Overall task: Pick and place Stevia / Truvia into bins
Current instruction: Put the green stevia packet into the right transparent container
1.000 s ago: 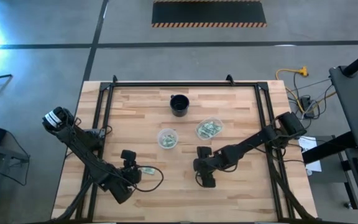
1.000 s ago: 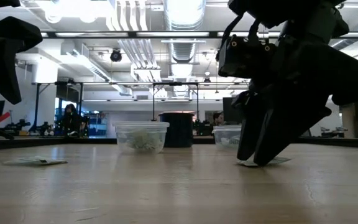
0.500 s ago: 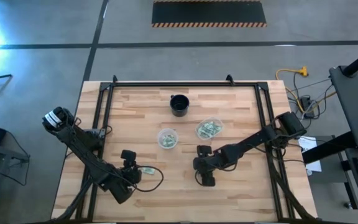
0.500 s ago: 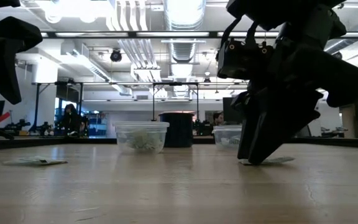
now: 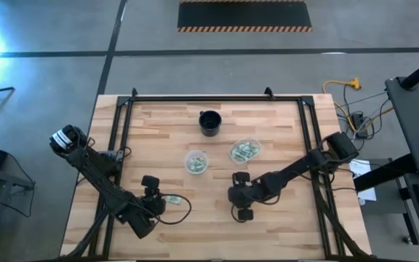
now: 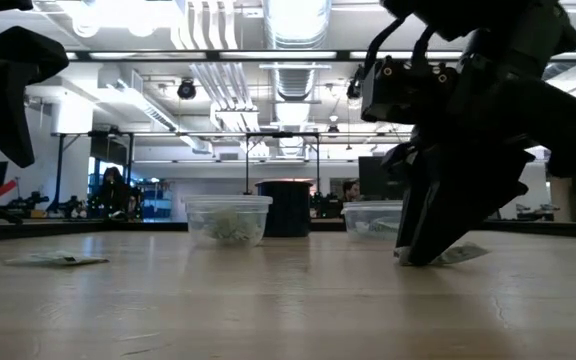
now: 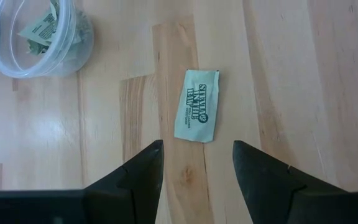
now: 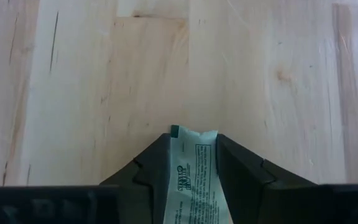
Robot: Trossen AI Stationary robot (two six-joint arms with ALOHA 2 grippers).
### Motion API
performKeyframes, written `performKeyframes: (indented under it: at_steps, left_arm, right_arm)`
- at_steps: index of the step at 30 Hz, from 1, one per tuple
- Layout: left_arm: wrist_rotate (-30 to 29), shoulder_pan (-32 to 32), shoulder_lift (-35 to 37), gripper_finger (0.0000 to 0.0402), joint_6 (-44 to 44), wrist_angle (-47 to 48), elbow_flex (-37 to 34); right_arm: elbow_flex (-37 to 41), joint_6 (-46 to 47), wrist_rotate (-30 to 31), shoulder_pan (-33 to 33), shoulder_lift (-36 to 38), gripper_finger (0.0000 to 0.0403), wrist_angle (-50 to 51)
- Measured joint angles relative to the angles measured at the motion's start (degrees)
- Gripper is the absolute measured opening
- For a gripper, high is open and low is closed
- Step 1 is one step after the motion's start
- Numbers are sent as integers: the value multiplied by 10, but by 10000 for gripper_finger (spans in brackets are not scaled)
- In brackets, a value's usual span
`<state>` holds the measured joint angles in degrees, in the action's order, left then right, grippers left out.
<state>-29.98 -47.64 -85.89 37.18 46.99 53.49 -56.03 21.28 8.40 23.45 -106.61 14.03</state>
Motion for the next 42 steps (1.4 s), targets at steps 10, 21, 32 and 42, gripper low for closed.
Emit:
performKeyframes:
  at_steps: [10, 21, 32, 42]
  left_arm:
    - [0, 0, 0, 176, 0, 0, 0]
    - [0, 0, 0, 176, 0, 0, 0]
    - [0, 0, 0, 176, -1, 0, 0]
    - [-1, 0, 0, 176, -1, 0, 0]
  right_arm:
    - [2, -7, 30, 7, 0, 77, 6]
    - [-4, -22, 34, 7, 1, 34, 11]
    - [-28, -30, 65, 6, 6, 29, 91]
    - [-43, -42, 188, -7, 49, 29, 167]
